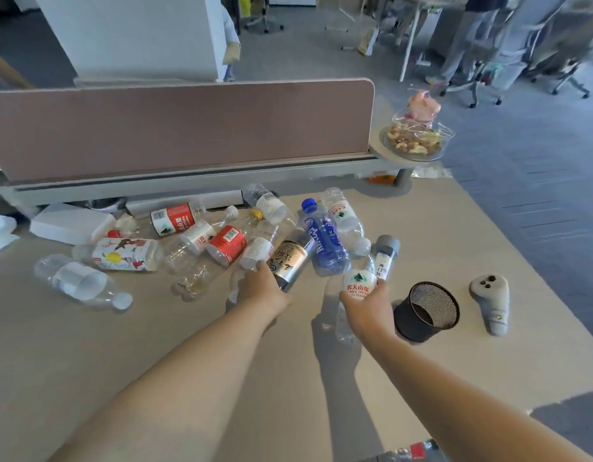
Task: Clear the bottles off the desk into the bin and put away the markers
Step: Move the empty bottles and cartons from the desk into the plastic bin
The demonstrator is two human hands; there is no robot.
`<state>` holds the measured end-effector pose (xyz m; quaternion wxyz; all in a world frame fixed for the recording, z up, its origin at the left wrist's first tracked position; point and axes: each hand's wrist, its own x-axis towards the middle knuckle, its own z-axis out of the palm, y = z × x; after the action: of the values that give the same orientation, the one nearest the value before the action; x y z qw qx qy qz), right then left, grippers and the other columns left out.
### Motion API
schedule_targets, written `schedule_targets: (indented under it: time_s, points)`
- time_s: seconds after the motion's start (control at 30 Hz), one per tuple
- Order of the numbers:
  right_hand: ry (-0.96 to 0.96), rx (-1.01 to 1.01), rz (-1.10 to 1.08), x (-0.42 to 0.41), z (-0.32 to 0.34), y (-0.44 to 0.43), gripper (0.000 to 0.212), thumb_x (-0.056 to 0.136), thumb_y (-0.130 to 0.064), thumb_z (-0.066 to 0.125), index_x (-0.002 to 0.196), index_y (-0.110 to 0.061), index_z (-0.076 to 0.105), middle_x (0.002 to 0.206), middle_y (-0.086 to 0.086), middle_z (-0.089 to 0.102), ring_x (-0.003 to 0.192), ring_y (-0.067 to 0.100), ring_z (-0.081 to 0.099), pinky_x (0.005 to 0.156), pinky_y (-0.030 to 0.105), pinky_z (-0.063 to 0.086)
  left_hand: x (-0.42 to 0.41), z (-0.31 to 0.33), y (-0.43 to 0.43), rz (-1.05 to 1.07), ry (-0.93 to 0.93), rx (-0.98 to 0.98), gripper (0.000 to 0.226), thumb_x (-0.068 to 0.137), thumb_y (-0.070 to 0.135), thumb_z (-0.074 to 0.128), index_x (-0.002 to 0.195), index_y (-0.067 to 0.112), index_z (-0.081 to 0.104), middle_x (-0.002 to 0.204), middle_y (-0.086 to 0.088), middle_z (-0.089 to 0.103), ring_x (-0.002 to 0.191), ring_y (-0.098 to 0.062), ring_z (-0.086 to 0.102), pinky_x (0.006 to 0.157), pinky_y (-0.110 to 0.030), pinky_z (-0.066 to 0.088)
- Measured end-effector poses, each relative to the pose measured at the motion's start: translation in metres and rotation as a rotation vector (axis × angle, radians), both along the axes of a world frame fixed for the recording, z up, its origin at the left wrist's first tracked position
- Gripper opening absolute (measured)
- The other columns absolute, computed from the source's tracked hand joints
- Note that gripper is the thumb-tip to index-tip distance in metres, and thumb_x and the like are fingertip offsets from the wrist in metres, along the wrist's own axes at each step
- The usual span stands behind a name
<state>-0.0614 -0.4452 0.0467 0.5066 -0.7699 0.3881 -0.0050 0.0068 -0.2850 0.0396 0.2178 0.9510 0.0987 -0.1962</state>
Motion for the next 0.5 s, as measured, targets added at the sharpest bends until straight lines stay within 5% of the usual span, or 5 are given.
schedule_targets:
  time_s: [0.2,0.3,0.5]
  points:
    - [-0.003,-0.063,-0.189,-0.032,0.02,0.014,0.057,0.075,-0.038,0.064,0.121,-0.018,0.038,0.098,0.005,0.059,0.082,0.025,0.063,0.074,0.041,0.056,0.006,0.044,0.003,-0.115,-0.185,-0.159,0.092,0.064,0.033,0.076,0.14,0.015,0.028,0.128,-0.012,0.051,0.116,-0.034,0.053,0.094,-0.041,0.048]
    - [0.004,-0.032,-0.274,-0.074,0.015,0.03,0.049,0.072,-0.034,0.065,0.111,-0.022,0.039,0.095,0.008,0.059,0.081,0.027,0.064,0.072,0.049,0.059,-0.019,0.046,-0.01,-0.18,-0.167,-0.244,0.085,0.069,0.031,0.076,0.138,0.011,0.03,0.126,-0.014,0.05,0.115,-0.034,0.053,0.088,-0.038,0.046]
    - [-0.013,-0.092,-0.478,-0.188,0.007,0.027,0.043,0.072,-0.037,0.065,0.105,-0.033,0.037,0.087,-0.001,0.061,0.072,0.019,0.066,0.064,0.041,0.059,-0.107,0.03,-0.063,-0.447,-0.129,-0.334,0.084,0.069,0.033,0.076,0.138,0.012,0.032,0.128,-0.016,0.049,0.117,-0.036,0.05,0.096,-0.04,0.044]
